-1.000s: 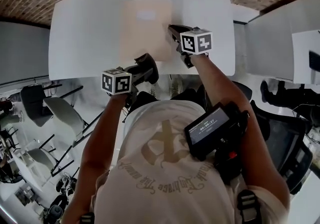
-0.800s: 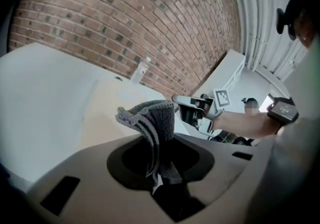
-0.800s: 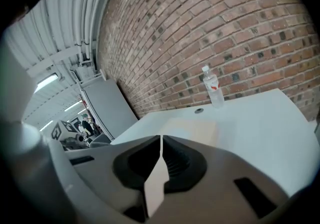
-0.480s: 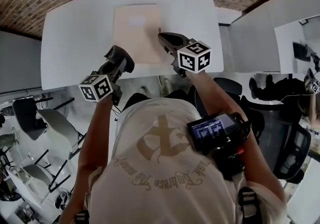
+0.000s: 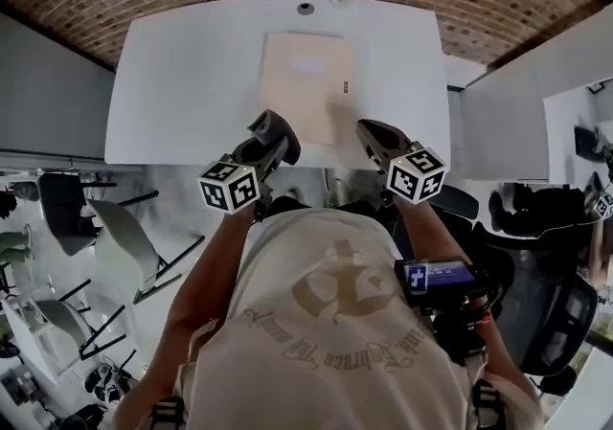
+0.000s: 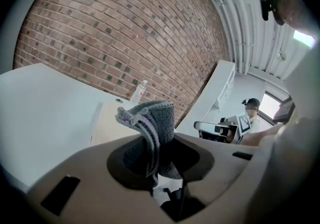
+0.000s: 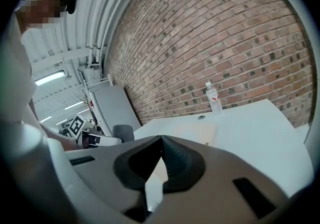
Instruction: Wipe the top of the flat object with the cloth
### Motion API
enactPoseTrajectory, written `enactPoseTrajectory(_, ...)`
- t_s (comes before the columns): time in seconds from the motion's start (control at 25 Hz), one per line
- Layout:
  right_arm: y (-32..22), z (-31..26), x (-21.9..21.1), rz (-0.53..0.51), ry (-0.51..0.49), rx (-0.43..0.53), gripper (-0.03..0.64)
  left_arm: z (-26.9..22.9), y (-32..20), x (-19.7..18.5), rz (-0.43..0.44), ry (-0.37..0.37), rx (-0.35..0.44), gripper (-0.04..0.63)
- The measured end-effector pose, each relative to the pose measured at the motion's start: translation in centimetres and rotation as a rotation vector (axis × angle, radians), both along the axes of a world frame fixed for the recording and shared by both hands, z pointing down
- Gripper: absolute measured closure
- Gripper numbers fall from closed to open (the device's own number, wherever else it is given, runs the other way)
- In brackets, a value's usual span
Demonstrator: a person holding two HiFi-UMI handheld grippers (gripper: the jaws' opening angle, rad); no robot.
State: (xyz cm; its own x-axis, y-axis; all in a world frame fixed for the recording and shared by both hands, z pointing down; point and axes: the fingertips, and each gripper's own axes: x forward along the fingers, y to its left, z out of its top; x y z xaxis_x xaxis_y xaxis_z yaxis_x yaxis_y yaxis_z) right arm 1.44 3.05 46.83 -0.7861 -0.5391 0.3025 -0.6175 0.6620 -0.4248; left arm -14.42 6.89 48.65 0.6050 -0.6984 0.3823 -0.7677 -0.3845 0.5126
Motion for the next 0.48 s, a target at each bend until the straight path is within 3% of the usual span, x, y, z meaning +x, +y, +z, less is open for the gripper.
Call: enactPoseTrajectory(0.48,1.1,0.8,-1.2,0.021,-0.002,0.014,0.595,0.7,1.8,-1.6,0.028,-0.024,0.002,0.491)
